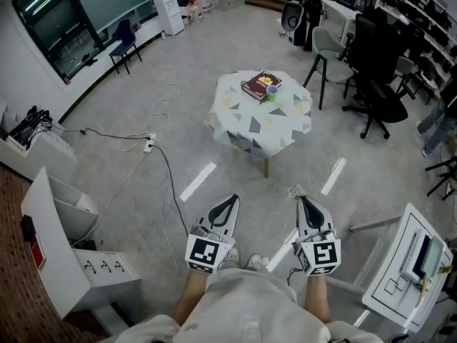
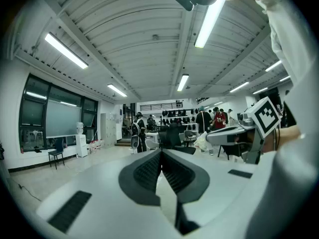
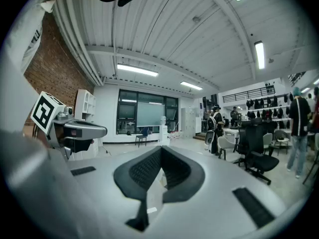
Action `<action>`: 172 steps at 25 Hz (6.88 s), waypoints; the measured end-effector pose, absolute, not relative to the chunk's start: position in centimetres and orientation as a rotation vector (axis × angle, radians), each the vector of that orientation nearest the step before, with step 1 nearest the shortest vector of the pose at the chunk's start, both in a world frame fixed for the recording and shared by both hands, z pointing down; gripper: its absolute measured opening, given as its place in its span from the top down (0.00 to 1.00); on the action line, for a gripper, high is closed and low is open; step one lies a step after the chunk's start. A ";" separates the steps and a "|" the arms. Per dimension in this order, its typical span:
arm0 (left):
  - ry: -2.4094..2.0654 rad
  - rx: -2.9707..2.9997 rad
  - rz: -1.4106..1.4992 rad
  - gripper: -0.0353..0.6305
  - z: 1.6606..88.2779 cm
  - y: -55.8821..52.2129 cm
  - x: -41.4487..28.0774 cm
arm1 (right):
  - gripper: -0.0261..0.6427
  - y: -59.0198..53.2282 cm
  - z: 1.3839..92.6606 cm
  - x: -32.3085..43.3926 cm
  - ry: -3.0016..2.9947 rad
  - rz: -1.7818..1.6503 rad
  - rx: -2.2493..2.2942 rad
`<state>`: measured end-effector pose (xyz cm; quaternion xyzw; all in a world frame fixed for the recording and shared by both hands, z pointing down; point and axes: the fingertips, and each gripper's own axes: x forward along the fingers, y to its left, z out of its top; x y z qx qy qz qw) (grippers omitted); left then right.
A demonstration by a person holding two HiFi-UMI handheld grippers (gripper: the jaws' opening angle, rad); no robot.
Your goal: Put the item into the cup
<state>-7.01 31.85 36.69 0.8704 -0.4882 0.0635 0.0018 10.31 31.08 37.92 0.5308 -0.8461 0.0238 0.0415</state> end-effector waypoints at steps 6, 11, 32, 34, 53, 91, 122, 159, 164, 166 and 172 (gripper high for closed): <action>-1.550 2.707 0.213 0.93 37.5 31.9 -6.2 | 0.95 31.1 37.1 11.0 -2.618 0.055 1.612; -1.557 2.710 0.206 0.93 37.3 31.0 -5.5 | 0.95 30.3 37.0 11.3 -2.622 0.038 1.600; -1.457 2.767 0.175 0.93 37.4 17.9 -6.4 | 0.95 18.5 37.3 9.5 -2.559 0.046 1.657; -1.438 2.777 0.171 0.93 37.2 16.3 -6.8 | 0.95 17.0 37.3 9.0 -2.548 0.048 1.670; -1.309 2.826 0.114 0.93 37.8 5.3 -10.6 | 0.95 7.5 37.8 4.3 -2.425 0.040 1.724; -1.566 2.692 0.206 0.93 37.6 -13.8 -4.0 | 0.95 -14.7 38.7 10.4 -2.637 0.112 1.506; -1.419 2.698 0.205 0.93 41.3 -27.4 -2.1 | 0.95 -27.0 42.1 10.8 -2.526 0.180 1.529; -1.079 2.653 0.356 0.93 53.0 -39.3 -1.1 | 0.95 -36.9 53.3 8.7 -2.276 0.401 1.520; -1.128 2.615 0.394 0.93 54.1 -39.5 -0.5 | 0.95 -37.5 54.8 8.8 -2.318 0.431 1.445; -1.144 2.597 0.405 0.93 54.7 -39.6 -0.2 | 0.95 -37.7 55.5 9.0 -2.326 0.443 1.423; -1.156 2.551 0.439 0.93 56.8 -39.5 0.3 | 0.95 -37.9 57.7 9.2 -2.316 0.479 1.364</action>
